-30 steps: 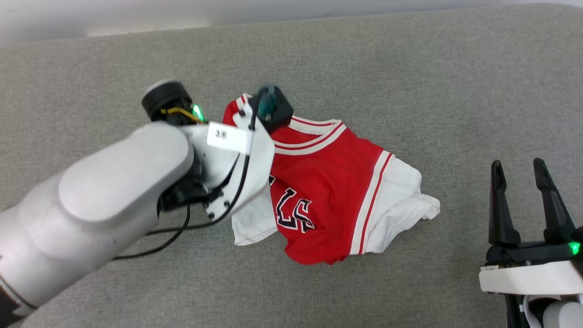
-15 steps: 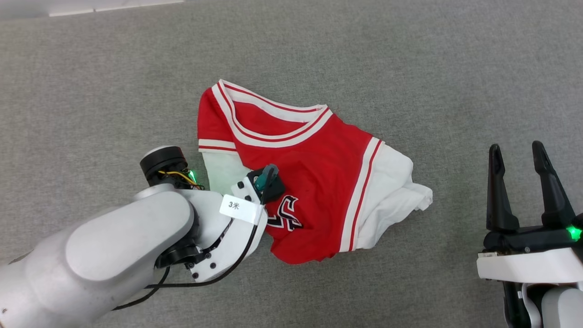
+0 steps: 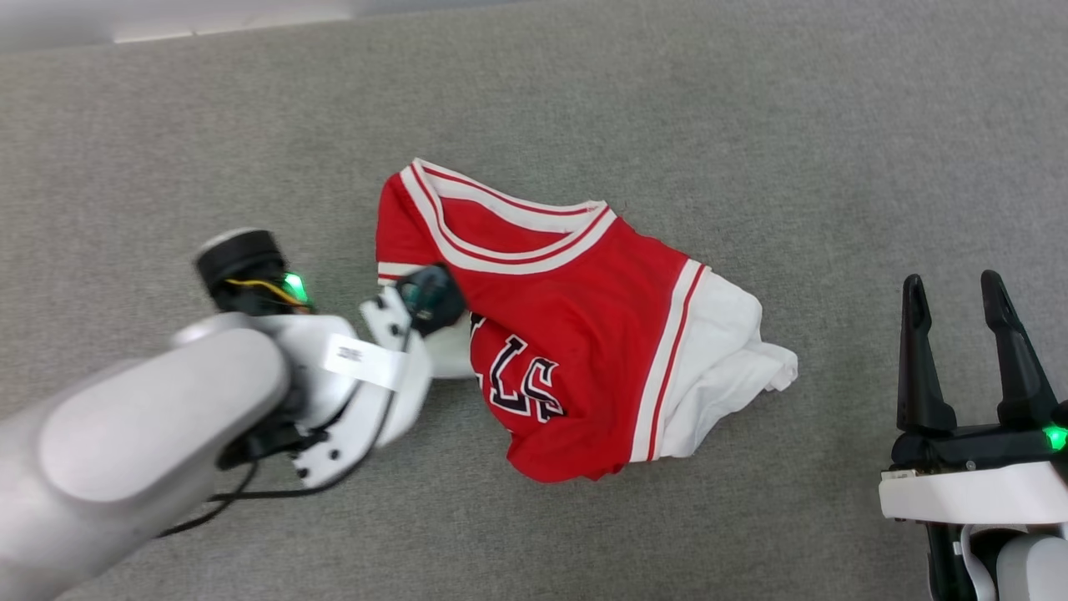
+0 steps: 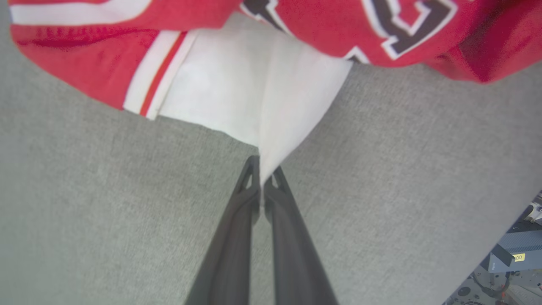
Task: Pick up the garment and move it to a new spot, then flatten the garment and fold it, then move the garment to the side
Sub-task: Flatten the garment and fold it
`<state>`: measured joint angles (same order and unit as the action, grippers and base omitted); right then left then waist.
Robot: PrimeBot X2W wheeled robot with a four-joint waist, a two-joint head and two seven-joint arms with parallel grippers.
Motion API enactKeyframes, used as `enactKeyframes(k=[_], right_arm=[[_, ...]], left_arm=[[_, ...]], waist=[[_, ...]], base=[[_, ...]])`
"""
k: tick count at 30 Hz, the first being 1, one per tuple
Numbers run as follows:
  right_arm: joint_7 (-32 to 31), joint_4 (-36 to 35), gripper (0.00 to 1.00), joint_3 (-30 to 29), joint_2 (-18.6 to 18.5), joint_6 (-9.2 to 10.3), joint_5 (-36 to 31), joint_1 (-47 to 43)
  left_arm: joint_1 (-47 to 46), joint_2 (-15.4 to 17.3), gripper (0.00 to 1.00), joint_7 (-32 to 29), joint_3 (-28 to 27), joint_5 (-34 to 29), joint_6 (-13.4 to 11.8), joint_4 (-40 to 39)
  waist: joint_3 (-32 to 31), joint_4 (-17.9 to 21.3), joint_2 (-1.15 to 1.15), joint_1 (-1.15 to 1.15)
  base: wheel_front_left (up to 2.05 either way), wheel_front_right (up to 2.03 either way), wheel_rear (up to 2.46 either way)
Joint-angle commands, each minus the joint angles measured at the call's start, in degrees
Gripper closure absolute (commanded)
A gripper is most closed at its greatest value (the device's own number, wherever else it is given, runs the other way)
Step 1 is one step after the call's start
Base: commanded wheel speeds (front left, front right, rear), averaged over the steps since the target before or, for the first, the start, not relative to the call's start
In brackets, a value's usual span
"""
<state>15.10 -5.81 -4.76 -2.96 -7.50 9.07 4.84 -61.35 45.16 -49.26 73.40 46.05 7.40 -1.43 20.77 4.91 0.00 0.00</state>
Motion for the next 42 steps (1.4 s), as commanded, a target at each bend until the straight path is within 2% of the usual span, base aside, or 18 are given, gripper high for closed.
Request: enactKeyframes(k=[1, 8, 11, 13, 14, 15, 17, 19, 26, 27, 32, 37, 40, 42], right_arm=[[0.09, -0.04, 0.0, -0.03, 0.17, 0.02, 0.0, -0.27], [0.09, -0.27, 0.0, 0.16, 0.17, 0.02, -0.52, -1.09], [0.09, -0.31, 0.0, 0.26, 0.17, 0.02, -0.79, -1.53], [0.09, -0.24, 0.0, 0.07, 0.17, 0.02, -0.88, -1.77], [0.09, -0.16, 0.0, -0.04, 0.17, 0.02, -0.97, -1.97], [0.09, -0.05, 0.0, -0.1, 0.17, 0.02, -1.07, -2.3], [0.09, 0.14, 0.0, -0.3, 0.17, 0.02, -1.29, -2.73], [0.09, 0.07, 0.0, -0.62, 0.17, 0.02, -1.63, -3.02], [0.09, -1.44, 0.0, -2.31, 0.15, 0.02, -3.82, -3.85], [0.09, -1.44, 0.0, -2.31, 0.15, 0.02, -3.82, -3.85], [0.09, -3.91, 0.0, -2.84, 0.12, 0.02, -7.6, -0.89], [0.09, -3.81, 0.0, -2.06, -4.73, 0.02, -8.95, 4.15], [0.09, -1.22, 0.0, 0.45, -9.97, 0.02, -7.48, 7.83], [0.09, 1.49, 0.0, 2.8, -14.0, 0.02, -5.98, 10.37]], left_arm=[[0.17, 1.16, 1.0, 0.65, 0.09, -0.12, -0.03, 0.68], [3.35, 8.01, 1.0, 2.73, 0.0, -0.32, -0.03, 8.53], [5.34, 8.85, 1.0, 4.76, 0.05, 0.81, -0.03, 13.4], [6.48, 8.24, 1.0, 7.28, 0.03, 2.38, -0.03, 16.48], [7.04, 7.63, 0.8, 8.85, -0.12, 3.08, -0.03, 18.02], [7.42, 6.99, 0.0, 10.6, -0.25, 3.17, -0.04, 19.03], [8.06, 5.97, 0.0, 14.52, -1.27, 4.06, -0.12, 21.03], [8.85, 4.93, 0.0, 18.86, -2.74, 4.5, -1.21, 22.06], [12.6, 5.31, 0.0, 35.23, -7.62, 4.63, -6.19, 20.93], [12.6, 5.31, 0.0, 35.23, -7.62, 4.63, -6.19, 20.93], [15.22, 6.6, 0.0, 43.75, -10.75, 4.83, -11.16, 17.99], [19.09, 6.93, 0.0, 53.25, -14.72, 6.39, -17.41, 14.53], [22.56, 6.28, 0.0, 60.44, -17.76, 7.4, -22.28, 12.8], [25.25, 5.42, 0.0, 63.09, -19.54, 7.23, -25.46, 11.63]], waist=[[-1.07, -0.89, 0.0, 0.0], [-2.16, -1.16, 0.0, 0.0], [-2.2, -0.8, 0.0, 0.0], [-2.4, -0.8, 0.0, 0.0], [-2.61, -0.87, 0.0, 0.0], [-2.94, -0.96, 0.0, 0.0], [-3.83, -1.23, 0.0, 0.0], [-5.11, -1.57, 0.0, 0.0], [-9.12, -3.89, 0.0, 0.0], [-9.12, -3.89, 0.0, 0.0], [-10.5, -4.95, 0.0, 0.0], [-10.78, -5.64, 0.0, 0.0], [-10.72, -5.86, 0.0, 0.0], [-10.68, -6.01, 0.0, 0.0]], base=[[0.0, 0.0, 0.0], [0.0, 0.0, 0.0], [0.0, 0.0, 0.0], [0.0, 0.0, 0.0], [0.0, 0.0, 0.0], [0.0, 0.0, 0.0], [0.0, 0.0, 0.0], [0.0, 0.0, 0.0], [0.0, 0.0, 0.0], [0.0, 0.0, 0.0], [0.0, 0.0, 0.0], [0.0, 0.0, 0.0], [0.0, 0.0, 0.0], [0.0, 0.0, 0.0]])
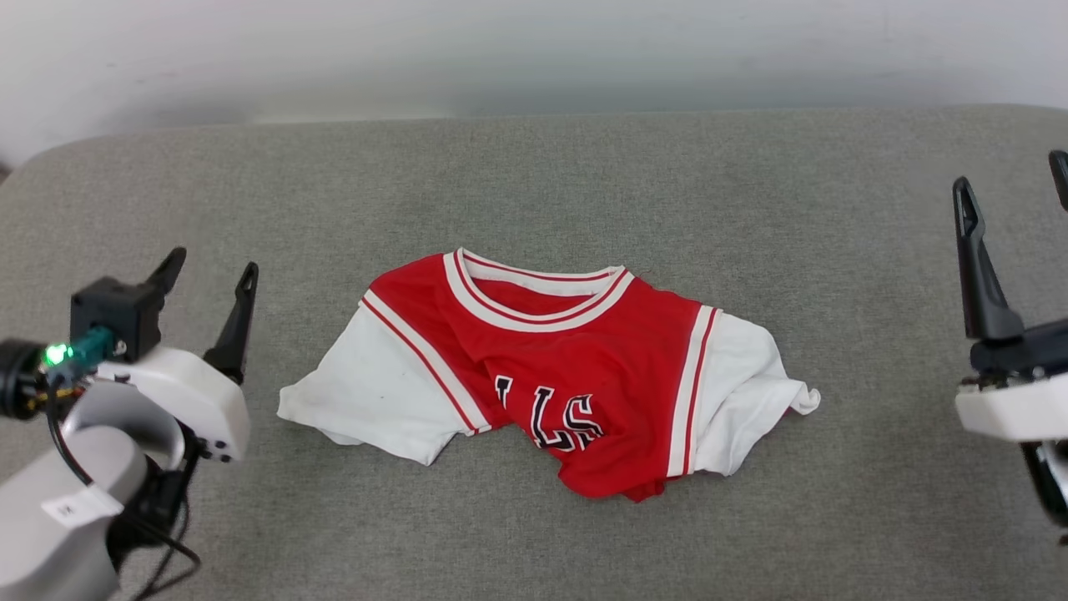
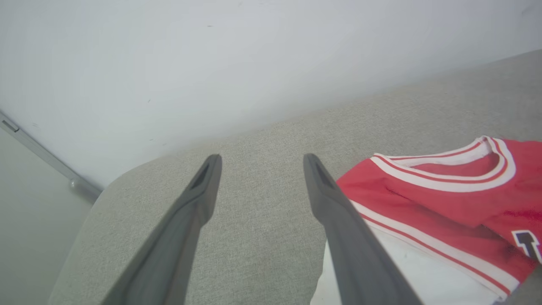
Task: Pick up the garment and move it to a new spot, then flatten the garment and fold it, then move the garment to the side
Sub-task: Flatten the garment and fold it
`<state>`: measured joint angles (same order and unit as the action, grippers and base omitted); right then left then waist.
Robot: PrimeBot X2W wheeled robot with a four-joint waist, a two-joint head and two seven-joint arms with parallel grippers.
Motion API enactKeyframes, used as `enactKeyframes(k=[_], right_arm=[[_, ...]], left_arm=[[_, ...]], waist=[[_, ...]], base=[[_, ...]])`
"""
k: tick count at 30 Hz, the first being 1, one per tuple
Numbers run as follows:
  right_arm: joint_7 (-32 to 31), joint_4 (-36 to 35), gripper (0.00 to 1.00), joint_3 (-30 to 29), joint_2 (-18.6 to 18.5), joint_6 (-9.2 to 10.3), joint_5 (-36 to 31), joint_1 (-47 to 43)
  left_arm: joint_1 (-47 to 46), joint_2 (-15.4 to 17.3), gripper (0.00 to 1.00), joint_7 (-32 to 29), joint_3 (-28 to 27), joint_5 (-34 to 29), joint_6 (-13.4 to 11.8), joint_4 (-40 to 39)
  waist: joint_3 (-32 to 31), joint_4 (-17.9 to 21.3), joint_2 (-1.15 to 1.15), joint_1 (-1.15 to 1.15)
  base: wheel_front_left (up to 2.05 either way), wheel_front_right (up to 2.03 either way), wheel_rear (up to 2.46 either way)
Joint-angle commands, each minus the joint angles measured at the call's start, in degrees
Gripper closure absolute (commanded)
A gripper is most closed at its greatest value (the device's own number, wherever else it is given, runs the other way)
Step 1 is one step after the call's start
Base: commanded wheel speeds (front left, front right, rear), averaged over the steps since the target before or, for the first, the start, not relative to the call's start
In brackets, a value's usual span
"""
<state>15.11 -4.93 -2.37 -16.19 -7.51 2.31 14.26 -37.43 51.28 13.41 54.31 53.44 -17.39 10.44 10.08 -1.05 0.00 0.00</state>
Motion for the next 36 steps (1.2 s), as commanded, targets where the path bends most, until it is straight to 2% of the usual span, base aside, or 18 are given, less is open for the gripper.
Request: enactKeyframes(k=[1, 4, 7, 12, 15, 19, 23, 26, 29, 36], right_arm=[[0.08, 2.27, 0.0, 1.81, -2.88, 0.03, 1.62, 2.26], [-3.04, 5.63, 0.0, 6.61, -9.39, 0.03, 4.84, 7.33], [-10.75, 6.61, 0.0, 12.67, -14.73, 0.03, 9.89, 10.9], [-25.71, 5.47, 0.0, 22.72, -22.84, 0.04, 20.06, 16.86], [-35.42, 5.26, 0.0, 28.57, -25.99, 0.03, 25.94, 19.07], [-49.54, 5.63, 0.0, 34.27, -28.49, 0.04, 34.18, 21.33], [-59.27, 6.76, 0.0, 38.74, -29.36, 0.03, 38.95, 22.93], [-62.81, 8.15, 0.0, 41.53, -29.26, 0.03, 40.04, 24.55], [-63.82, 10.51, 0.0, 44.77, -28.27, 0.03, 39.79, 25.44], [-61.9, 16.31, 0.0, 53.67, -25.64, -0.13, 42.42, 23.76]], left_arm=[[2.7, -1.33, 0.0, 1.12, -1.84, 0.33, -1.95, -0.9], [6.09, -2.98, 0.0, 1.81, -7.11, -2.83, -5.66, -3.36], [11.57, -6.18, 0.0, 1.79, -14.02, -8.57, -8.29, -6.56], [19.6, -12.61, 0.0, 1.78, -24.94, -17.79, -8.86, -10.85], [23.64, -16.92, 0.0, 1.78, -29.85, -22.67, -7.24, -12.32], [26.7, -21.97, 0.0, 1.78, -34.86, -27.65, -3.63, -12.92], [27.86, -26.09, 0.0, 1.79, -38.62, -31.59, 0.18, -12.43], [27.33, -28.56, 0.0, 1.79, -40.96, -33.94, 2.87, -11.81], [26.39, -30.83, 0.0, 1.79, -43.08, -36.08, 5.38, -11.18], [25.8, -35.15, 0.0, 1.79, -47.19, -40.06, 9.84, -9.73]], waist=[[0.11, -0.13, 0.0, 0.0], [0.54, -0.46, 0.0, 0.0], [1.26, -0.94, 0.0, 0.0], [3.06, -1.9, 0.0, 0.0], [4.06, -2.61, 0.0, 0.0], [5.4, -3.6, 0.0, 0.0], [7.0, -4.62, 0.0, 0.0], [8.5, -5.37, 0.0, 0.0], [9.87, -6.06, 0.0, 0.0], [11.41, -6.63, 0.0, 0.0]], base=[[0.0, 0.0, 0.0], [0.0, 0.0, 0.0], [0.0, 0.0, 0.0], [0.0, 0.0, 0.0], [0.0, 0.0, 0.0], [0.0, 0.0, 0.0], [0.0, 0.0, 0.0], [0.0, 0.0, 0.0], [0.0, 0.0, 0.0], [0.0, 0.0, 0.0]])
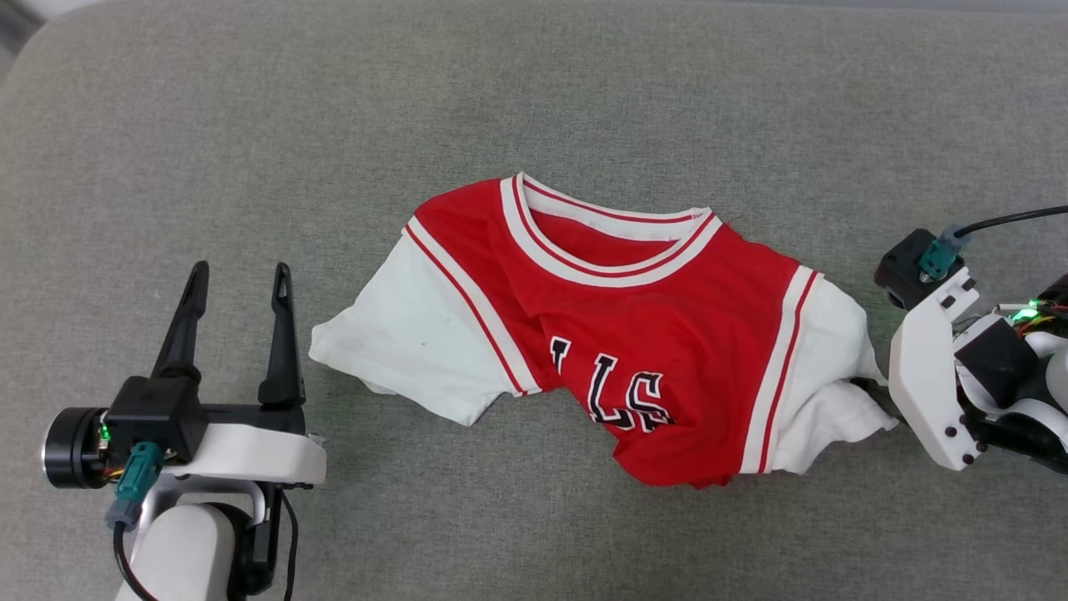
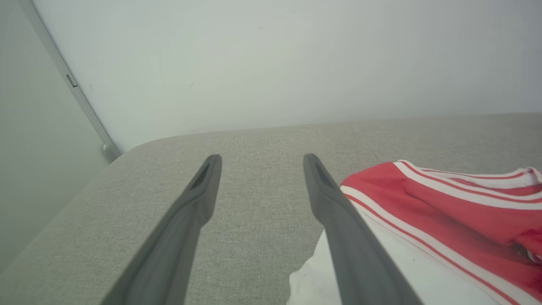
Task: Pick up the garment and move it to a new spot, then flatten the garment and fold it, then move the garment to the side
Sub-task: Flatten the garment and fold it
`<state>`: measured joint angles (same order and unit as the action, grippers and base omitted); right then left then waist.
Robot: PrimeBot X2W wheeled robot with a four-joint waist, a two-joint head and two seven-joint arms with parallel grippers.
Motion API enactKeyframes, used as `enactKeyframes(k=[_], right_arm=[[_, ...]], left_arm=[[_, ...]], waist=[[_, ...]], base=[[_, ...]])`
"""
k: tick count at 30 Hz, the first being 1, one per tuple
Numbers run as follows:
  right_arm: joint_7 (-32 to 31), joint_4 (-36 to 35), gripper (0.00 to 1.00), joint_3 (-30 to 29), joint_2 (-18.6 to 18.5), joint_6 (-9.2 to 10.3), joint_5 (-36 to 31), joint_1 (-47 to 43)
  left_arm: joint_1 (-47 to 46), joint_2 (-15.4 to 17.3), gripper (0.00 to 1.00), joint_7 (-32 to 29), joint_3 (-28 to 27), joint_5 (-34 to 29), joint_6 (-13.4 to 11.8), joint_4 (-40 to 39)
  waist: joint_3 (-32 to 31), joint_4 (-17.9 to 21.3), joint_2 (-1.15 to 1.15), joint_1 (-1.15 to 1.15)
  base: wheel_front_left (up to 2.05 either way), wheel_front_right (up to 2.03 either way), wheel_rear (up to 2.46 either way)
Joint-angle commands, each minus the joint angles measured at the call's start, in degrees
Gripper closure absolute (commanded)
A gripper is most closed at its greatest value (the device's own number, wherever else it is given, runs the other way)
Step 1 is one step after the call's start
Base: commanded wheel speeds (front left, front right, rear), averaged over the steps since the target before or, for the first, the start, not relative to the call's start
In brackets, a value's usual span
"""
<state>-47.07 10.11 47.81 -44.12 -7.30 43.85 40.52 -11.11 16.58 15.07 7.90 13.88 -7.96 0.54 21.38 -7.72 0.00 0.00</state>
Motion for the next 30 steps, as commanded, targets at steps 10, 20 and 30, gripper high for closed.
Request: enactKeyframes(k=[10, 20, 30], right_arm=[[10.95, 1.57, 1.0, 2.91, -3.95, -0.16, 2.37, 6.29], [10.24, 8.85, 1.0, 0.26, -8.58, -0.17, 2.98, 5.49], [16.86, 17.77, 0.0, -3.37, -4.02, -0.17, 2.01, 4.8]], left_arm=[[1.37, -4.21, 0.0, 0.13, -5.76, -4.27, 4.57, 1.61], [0.85, -7.15, 0.0, 0.14, -8.89, -6.5, 7.77, 1.81], [1.26, -8.66, 0.0, 0.14, -11.27, -8.25, 9.52, 2.62]], waist=[[-1.89, 2.02, 0.0, 0.0], [-1.02, 1.92, 0.0, 0.0], [-1.38, 2.34, 0.0, 0.0]], base=[[0.0, 0.0, 0.0], [0.0, 0.0, 0.0], [0.0, 0.0, 0.0]])
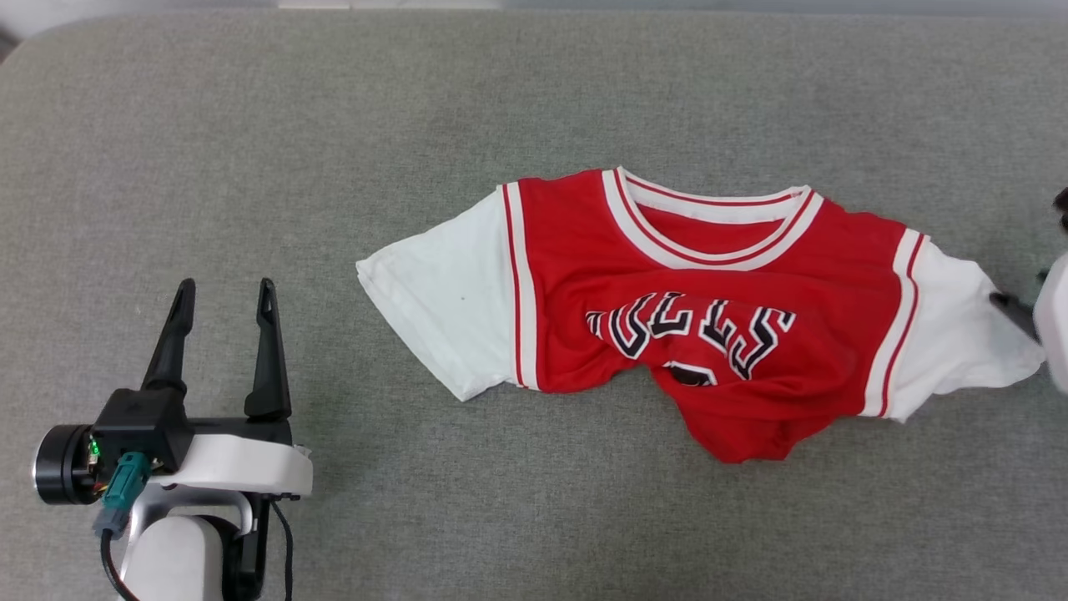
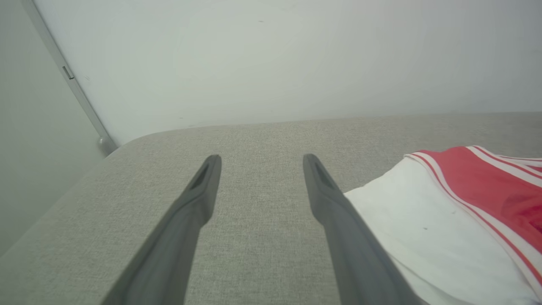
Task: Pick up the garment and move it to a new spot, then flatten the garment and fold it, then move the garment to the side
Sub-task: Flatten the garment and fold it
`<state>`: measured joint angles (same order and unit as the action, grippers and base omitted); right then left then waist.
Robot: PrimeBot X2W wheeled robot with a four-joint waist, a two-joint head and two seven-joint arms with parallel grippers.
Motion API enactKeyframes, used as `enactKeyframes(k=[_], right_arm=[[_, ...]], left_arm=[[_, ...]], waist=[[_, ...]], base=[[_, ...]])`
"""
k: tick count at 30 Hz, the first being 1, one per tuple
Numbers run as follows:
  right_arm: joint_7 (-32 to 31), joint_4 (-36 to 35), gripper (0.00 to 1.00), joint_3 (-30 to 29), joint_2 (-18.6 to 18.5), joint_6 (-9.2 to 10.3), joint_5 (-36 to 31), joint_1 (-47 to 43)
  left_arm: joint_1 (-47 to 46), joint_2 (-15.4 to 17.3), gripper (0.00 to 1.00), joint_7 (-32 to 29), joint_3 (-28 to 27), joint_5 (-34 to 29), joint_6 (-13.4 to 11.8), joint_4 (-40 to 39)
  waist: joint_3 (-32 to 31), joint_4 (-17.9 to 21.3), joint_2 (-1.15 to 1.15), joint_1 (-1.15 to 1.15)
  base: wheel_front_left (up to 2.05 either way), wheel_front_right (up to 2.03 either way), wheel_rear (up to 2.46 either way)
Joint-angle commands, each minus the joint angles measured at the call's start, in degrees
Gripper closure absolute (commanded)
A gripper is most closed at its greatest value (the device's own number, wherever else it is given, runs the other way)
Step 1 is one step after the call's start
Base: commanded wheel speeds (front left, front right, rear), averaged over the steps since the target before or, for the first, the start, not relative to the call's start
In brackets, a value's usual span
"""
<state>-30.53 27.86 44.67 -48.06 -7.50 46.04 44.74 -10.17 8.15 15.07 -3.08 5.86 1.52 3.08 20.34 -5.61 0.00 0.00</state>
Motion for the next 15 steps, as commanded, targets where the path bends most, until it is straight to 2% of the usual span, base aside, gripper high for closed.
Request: enactKeyframes(k=[1, 7, 10, 13, 15], right_arm=[[0.73, -0.51, 0.0, -1.03, -0.58, 0.03, -0.08, 1.33], [-0.15, -6.54, 0.0, -6.61, -3.89, 0.02, 2.23, 4.18], [-6.94, -10.87, 0.0, -9.75, -6.08, 0.02, 4.95, 4.46], [-13.21, -12.98, 0.0, -10.33, -6.61, 0.02, 5.19, 3.61], [-15.07, -13.32, 0.0, -10.47, -6.52, 0.02, 4.8, 3.21]], left_arm=[[0.51, -0.26, 0.0, 0.14, -0.56, -0.35, 0.25, 0.17], [1.22, -1.02, 0.0, 0.14, -1.2, -1.25, 1.01, -0.03], [0.77, -1.45, 0.0, 0.14, -1.52, -1.75, 1.56, -0.76], [0.08, -1.61, 0.0, 0.14, -1.87, -1.97, 1.89, -1.15], [-0.16, -1.73, 0.0, 0.14, -1.91, -2.03, 2.07, -1.23]], waist=[[-0.66, 0.44, 0.0, 0.0], [-1.06, 1.24, 0.0, 0.0], [0.07, 1.28, 0.0, 0.0], [1.1, 1.25, 0.0, 0.0], [1.45, 1.19, 0.0, 0.0]], base=[[0.0, 0.0, 0.0], [0.0, 0.0, 0.0], [0.0, 0.0, 0.0], [0.0, 0.0, 0.0], [0.0, 0.0, 0.0]])
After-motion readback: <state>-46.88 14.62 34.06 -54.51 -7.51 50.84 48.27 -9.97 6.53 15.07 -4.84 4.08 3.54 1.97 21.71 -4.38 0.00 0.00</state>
